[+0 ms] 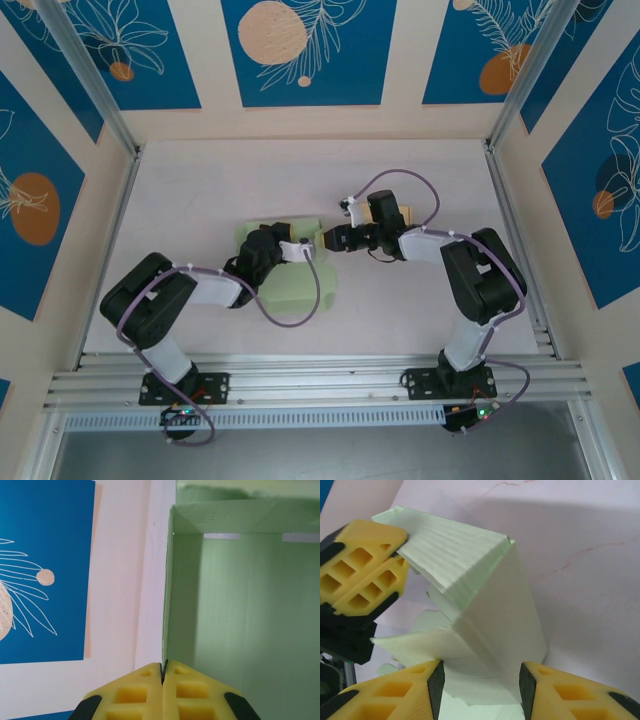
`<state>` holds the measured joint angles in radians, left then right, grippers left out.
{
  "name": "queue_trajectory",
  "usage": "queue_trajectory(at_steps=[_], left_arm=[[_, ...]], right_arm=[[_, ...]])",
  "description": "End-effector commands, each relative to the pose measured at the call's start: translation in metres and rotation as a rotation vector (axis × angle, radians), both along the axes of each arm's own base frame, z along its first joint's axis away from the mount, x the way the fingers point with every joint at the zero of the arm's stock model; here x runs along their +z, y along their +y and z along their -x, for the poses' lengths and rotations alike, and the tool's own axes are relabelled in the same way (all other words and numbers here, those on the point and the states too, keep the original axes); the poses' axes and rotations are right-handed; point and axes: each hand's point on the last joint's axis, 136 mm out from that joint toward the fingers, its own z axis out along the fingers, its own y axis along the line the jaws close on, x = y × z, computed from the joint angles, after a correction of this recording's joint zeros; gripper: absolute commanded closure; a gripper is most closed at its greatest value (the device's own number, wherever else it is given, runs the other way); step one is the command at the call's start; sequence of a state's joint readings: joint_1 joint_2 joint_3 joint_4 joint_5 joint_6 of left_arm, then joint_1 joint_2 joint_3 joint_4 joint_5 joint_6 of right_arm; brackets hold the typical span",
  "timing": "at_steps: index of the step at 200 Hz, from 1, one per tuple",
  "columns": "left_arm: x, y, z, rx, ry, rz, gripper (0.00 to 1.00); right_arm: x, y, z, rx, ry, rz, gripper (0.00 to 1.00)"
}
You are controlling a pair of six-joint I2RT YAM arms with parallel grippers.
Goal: Fold the paper box
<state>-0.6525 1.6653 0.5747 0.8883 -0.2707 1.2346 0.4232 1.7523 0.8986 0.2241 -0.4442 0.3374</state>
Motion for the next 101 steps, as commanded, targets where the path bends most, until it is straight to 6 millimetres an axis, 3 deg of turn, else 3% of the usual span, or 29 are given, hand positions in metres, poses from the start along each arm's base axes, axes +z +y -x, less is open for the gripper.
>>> queue_trajectory(at_steps=[1, 58, 101], left_arm=[[0.008, -0.002, 0.008, -0.027, -0.058, -0.039, 1.0], [0.006, -0.013, 0.023, -0.063, -0.116, -0.093, 1.0], [0.007, -0.01, 0.024, -0.049, -0.118, -0.097, 1.0]], right_arm=[[0.007, 0.001, 0.003, 0.018, -0.054, 0.003, 0.53], [-0.006, 0.007, -0.002, 0.038, -0.074, 0.012, 0.53], [-0.018, 0.012, 0.003, 0.042, -0.131, 0.066, 0.49]])
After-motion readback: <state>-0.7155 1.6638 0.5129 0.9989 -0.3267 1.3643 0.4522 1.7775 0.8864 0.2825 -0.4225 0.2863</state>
